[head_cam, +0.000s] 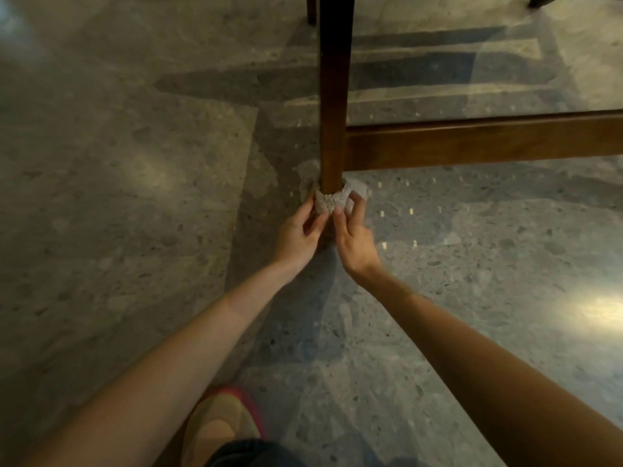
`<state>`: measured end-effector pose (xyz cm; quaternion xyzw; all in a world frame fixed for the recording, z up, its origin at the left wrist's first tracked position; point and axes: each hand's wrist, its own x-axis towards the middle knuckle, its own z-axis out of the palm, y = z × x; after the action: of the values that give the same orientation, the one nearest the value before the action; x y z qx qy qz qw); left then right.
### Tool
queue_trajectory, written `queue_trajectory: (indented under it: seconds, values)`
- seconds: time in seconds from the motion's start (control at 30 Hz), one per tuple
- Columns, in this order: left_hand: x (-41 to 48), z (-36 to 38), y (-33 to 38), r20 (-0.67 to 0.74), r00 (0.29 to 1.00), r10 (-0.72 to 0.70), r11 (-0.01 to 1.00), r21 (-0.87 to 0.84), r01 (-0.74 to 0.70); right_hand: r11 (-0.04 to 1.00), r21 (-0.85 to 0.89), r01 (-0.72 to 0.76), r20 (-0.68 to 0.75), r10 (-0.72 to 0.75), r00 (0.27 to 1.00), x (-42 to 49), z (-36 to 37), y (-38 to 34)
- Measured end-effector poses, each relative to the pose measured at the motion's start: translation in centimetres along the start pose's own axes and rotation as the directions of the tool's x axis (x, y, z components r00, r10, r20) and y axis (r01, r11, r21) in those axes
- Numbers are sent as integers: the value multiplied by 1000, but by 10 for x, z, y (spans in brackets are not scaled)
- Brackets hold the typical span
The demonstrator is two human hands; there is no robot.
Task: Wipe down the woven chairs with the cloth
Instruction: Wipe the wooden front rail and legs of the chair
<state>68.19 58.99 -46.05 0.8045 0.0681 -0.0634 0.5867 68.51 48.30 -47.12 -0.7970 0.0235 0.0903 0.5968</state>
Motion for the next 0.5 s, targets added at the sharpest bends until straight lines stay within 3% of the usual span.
queue_trajectory:
  seconds: [0.13,0.3,0.4,0.5]
  values:
    - [-4,5,3,-38,999,-32,999,-43,30,998,-47,-48,28,49,998,3,-8,-3]
    - [-6,9,35,-270,960,-72,944,-329,-22,992,-107,63,-180,-82,980,-8,-21,-25]
    - [-5,7,62,-359,933,-5,901,-406,-151,964,-160,214,-311,-255,916,-17,-26,-50]
    - [0,-5,86,-413,896,164,886,-338,-318,914,-196,355,-469,-406,785,-24,-28,-82]
